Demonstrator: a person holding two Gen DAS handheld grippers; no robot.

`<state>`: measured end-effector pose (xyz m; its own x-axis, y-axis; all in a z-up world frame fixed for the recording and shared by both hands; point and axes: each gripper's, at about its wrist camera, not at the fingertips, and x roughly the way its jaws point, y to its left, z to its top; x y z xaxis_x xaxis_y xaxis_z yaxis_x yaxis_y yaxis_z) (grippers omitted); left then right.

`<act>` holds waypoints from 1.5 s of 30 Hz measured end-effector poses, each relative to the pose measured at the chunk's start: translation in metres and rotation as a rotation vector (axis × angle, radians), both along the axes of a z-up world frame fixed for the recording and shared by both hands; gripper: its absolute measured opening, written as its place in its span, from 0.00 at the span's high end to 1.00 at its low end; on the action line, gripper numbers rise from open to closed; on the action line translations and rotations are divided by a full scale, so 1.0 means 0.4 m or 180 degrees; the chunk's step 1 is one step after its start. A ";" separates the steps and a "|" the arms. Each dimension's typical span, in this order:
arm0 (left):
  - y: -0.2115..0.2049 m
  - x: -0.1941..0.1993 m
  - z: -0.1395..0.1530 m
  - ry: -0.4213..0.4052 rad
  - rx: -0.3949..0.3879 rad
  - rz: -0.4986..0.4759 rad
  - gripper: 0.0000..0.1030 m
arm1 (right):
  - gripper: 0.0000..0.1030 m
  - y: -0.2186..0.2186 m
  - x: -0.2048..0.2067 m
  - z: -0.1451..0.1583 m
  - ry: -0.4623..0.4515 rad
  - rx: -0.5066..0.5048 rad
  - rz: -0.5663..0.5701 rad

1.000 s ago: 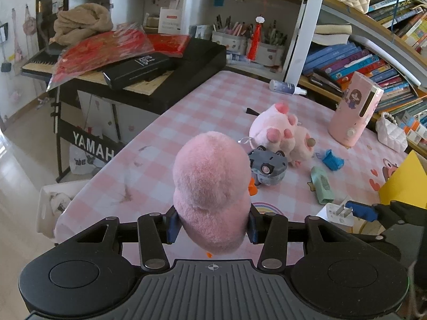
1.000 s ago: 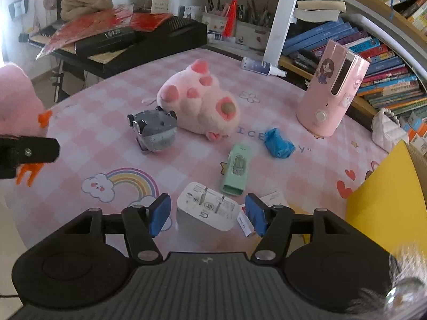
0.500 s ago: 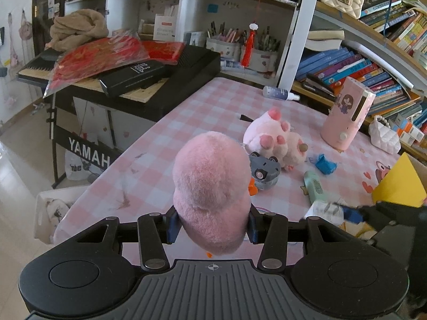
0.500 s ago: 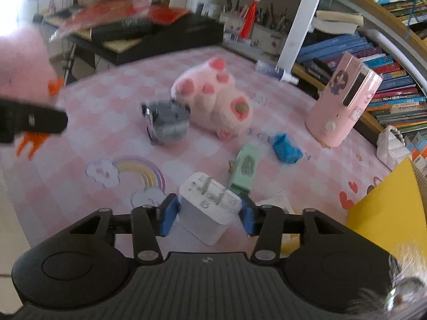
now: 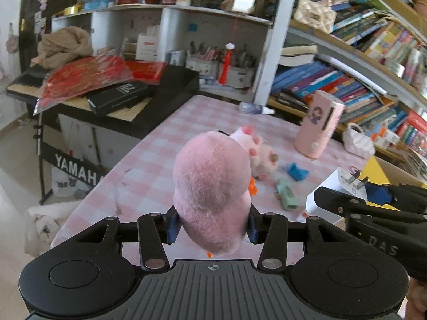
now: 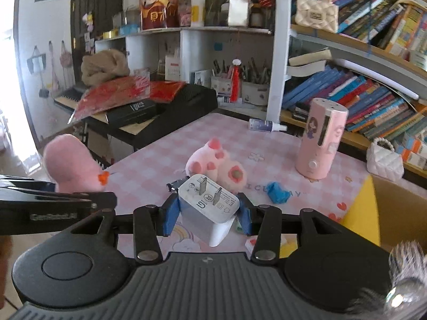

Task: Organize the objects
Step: 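Carry the pink plush and white charger over the yellow box with both tools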

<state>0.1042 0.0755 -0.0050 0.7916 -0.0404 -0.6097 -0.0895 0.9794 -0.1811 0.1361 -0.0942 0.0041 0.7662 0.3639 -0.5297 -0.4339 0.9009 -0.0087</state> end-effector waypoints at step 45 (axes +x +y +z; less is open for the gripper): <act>-0.360 -0.293 -0.024 0.0053 0.0028 -0.2279 0.56 | 0.58 -0.332 -0.583 -0.060 0.0440 0.0239 -0.2343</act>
<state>-0.0130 -0.0685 -0.0146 0.5633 -0.5415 -0.6241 0.5730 0.8002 -0.1770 -0.0972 -0.2269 -0.0198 0.7538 -0.1776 -0.6326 0.2879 0.9547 0.0751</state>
